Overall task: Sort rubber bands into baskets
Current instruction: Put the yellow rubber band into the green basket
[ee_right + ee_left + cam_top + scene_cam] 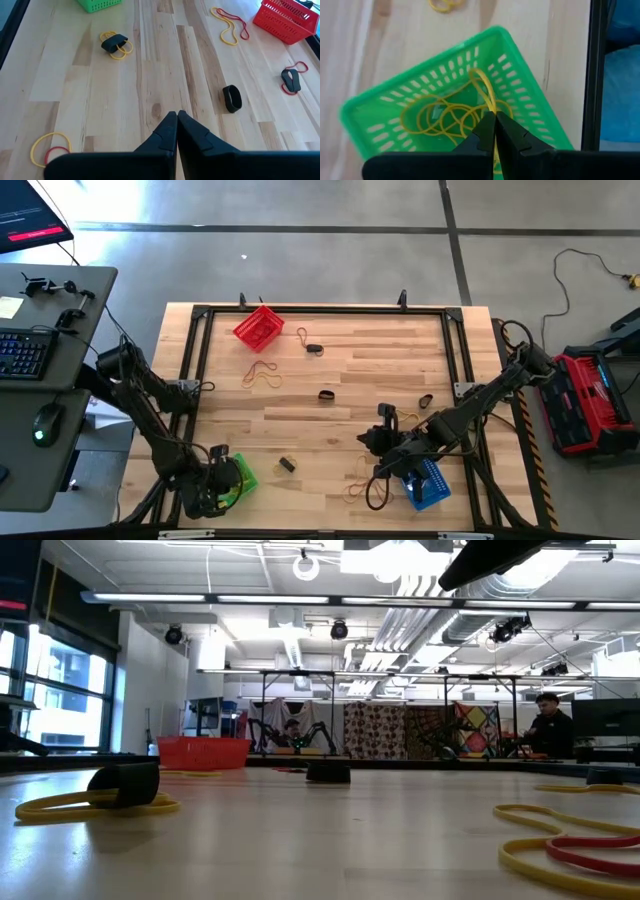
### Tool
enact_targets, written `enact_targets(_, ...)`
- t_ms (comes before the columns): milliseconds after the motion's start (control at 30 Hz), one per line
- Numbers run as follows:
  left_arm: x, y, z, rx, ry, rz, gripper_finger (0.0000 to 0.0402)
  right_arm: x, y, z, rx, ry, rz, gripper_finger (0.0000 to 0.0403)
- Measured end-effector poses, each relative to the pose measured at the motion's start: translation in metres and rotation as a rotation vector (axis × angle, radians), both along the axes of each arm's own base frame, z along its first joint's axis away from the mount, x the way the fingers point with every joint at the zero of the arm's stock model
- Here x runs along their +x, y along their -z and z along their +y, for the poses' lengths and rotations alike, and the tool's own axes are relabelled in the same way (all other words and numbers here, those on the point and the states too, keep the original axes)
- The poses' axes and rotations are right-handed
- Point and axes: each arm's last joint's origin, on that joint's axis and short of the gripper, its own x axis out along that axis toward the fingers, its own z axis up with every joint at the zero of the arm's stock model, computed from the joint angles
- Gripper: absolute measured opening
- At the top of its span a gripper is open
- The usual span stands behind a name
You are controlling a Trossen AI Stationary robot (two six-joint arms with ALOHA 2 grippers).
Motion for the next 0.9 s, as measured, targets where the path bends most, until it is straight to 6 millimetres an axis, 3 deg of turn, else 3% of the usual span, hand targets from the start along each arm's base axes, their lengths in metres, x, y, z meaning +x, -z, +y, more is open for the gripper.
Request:
enact_targets(300, -0.002, 0.017, 0.009, -0.026, -0.021, 0.057, 0.0000, 0.004, 0.005, 0.000, -0.015, 0.004, 0.011, 0.0000)
enact_targets(700, 0.006, 0.020, 0.017, -0.027, -0.022, 0.090, 0.0002, 0.011, 0.016, 0.000, -0.026, 0.011, 0.041, 0.0000)
enact_targets(900, 0.008, 0.021, 0.019, -0.066, -0.032, 0.145, 0.0023, 0.010, 0.017, 0.000, -0.028, 0.008, 0.050, 0.0000)
